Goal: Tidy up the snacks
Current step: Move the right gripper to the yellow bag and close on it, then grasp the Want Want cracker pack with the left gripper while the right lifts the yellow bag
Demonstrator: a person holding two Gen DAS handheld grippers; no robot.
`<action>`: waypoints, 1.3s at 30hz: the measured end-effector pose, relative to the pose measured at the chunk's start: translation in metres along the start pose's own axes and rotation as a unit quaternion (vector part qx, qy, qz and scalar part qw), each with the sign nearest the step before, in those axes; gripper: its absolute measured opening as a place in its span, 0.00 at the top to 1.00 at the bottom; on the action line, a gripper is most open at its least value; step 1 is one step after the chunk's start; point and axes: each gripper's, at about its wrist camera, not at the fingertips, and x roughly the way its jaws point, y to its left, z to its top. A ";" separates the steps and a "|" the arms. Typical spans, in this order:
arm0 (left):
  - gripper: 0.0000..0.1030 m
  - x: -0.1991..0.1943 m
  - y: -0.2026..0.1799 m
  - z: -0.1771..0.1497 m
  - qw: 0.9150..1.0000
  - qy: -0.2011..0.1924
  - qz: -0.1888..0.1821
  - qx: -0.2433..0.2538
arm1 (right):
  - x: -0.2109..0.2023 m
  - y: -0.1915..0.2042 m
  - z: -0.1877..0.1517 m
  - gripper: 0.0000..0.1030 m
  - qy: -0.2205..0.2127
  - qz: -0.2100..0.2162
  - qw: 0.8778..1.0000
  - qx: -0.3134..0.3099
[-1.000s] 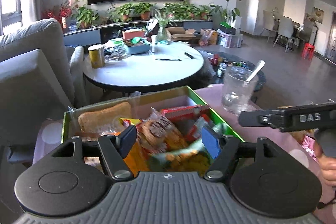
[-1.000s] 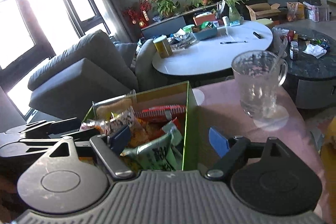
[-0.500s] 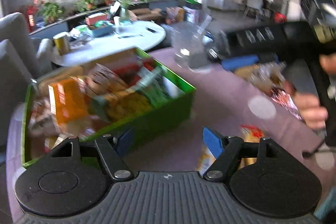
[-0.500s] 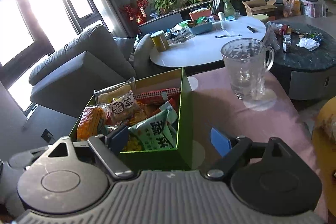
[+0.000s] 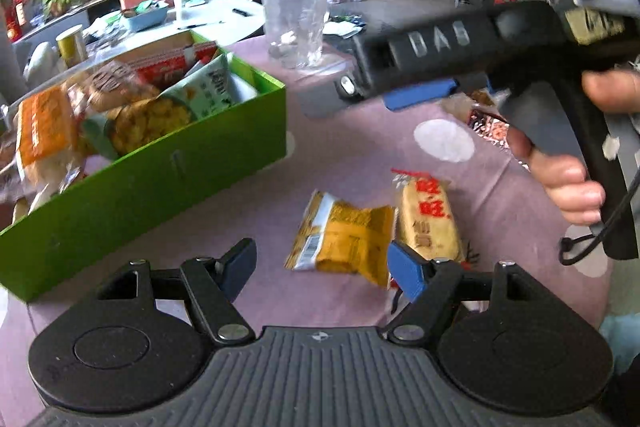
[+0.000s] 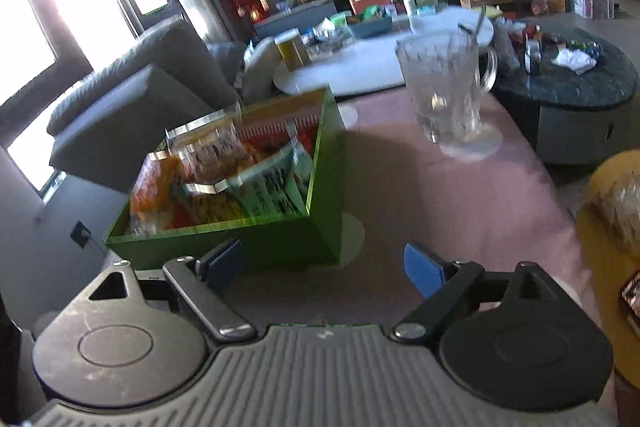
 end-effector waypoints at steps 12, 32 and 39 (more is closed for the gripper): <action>0.31 -0.030 0.049 -0.033 0.992 0.002 0.085 -0.089 | 0.020 0.027 -0.047 0.29 0.084 0.004 0.987 -0.139; 0.29 -0.033 0.050 -0.045 0.990 0.000 0.082 -0.111 | 0.033 0.037 -0.056 0.29 0.105 -0.024 0.974 -0.201; 0.28 -0.029 0.020 -0.030 0.997 -0.003 0.011 -0.072 | 0.024 0.030 -0.030 0.31 0.074 -0.002 0.986 -0.149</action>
